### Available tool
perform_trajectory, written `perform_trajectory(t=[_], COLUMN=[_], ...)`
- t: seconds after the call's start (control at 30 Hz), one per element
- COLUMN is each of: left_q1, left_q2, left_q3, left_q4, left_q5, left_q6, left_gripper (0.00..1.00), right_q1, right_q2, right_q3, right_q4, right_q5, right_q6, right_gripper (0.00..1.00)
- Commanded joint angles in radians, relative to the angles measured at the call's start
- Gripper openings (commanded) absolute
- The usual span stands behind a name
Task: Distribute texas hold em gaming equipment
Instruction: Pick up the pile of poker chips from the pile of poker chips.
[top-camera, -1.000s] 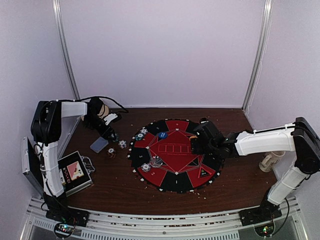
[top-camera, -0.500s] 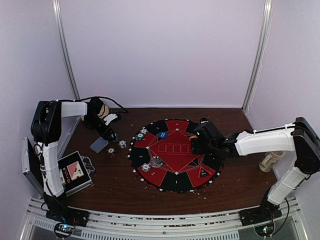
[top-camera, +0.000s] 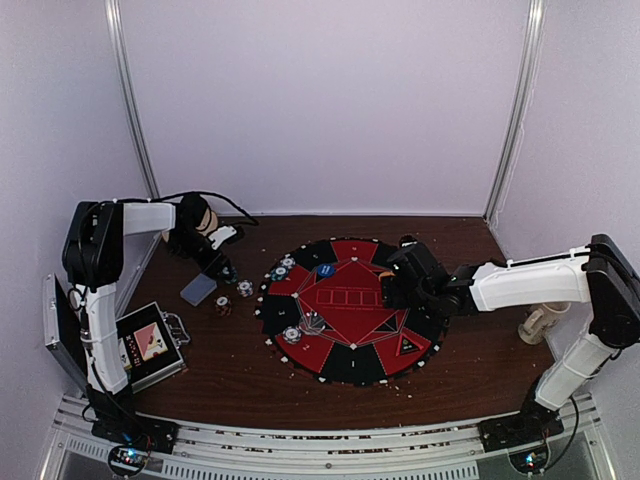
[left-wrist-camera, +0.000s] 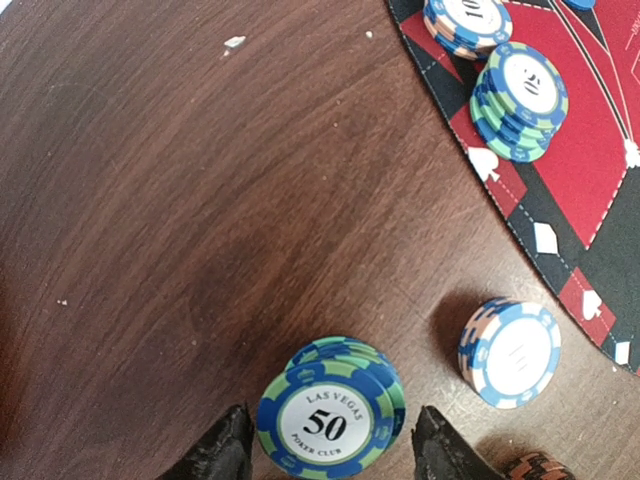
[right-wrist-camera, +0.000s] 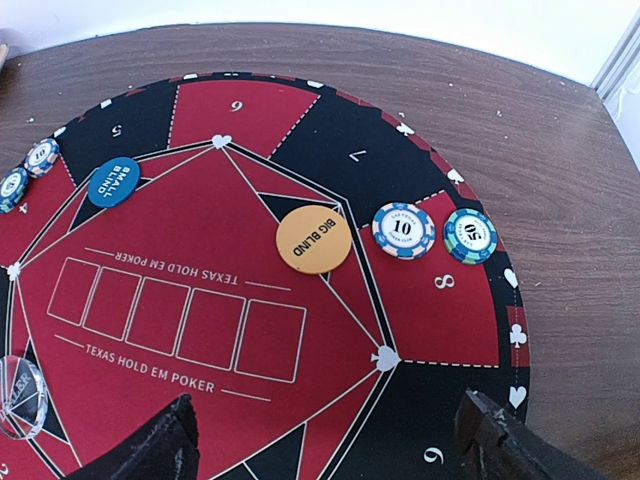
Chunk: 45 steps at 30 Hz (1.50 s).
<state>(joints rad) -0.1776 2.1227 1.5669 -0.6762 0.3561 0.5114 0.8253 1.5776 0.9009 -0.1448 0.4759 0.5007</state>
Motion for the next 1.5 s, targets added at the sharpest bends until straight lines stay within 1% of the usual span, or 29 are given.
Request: perform_trajectory(t=[0.0,0.3,0.47,0.63,0.73,0.8,0.83,0.9,1.0,1.2,1.33,1.47], left_q1=[-0.006,-0.01,-0.014,-0.015,-0.015,-0.015,-0.016,-0.016,-0.016,-0.016,-0.015,-0.016], left_q2=[0.027,0.03,0.031,0.031,0.029,0.023,0.021,0.014,-0.003,-0.056,-0.09,-0.113], left_q3=[0.028,0.035,0.036,0.033,0.03,0.027,0.025,0.02,0.01,-0.022,-0.039,-0.045], left_q4=[-0.003,-0.003,-0.003,-0.003,-0.003,-0.003,-0.003,-0.003,-0.002,0.012,0.017,0.017], left_q5=[0.009,0.015,0.018,0.011,0.006,0.0,-0.003,-0.008,-0.011,-0.012,-0.012,-0.017], left_q6=[0.011,0.012,0.012,0.013,0.013,0.012,0.012,0.014,0.015,0.013,0.012,0.013], left_gripper=[0.56,0.54,0.51,0.46,0.4,0.35,0.34,0.33,0.29,0.28,0.24,0.23], right_q1=[0.006,0.006,0.006,0.006,0.007,0.007,0.007,0.006,0.006,0.006,0.006,0.006], right_q2=[0.009,0.013,0.015,0.013,0.012,0.01,0.01,0.009,0.01,0.01,0.009,0.009], right_q3=[0.008,0.009,0.01,0.01,0.009,0.008,0.009,0.009,0.009,0.008,0.007,0.007], right_q4=[0.008,0.009,0.01,0.008,0.008,0.007,0.008,0.008,0.008,0.009,0.01,0.013], right_q5=[0.026,0.027,0.026,0.026,0.026,0.027,0.026,0.027,0.027,0.026,0.025,0.023], right_q6=[0.001,0.001,0.001,-0.001,0.001,0.001,0.001,0.0,-0.001,0.001,0.002,0.002], right_gripper=[0.91,0.91,0.91,0.91,0.91,0.91,0.91,0.91,0.91,0.91,0.91,0.91])
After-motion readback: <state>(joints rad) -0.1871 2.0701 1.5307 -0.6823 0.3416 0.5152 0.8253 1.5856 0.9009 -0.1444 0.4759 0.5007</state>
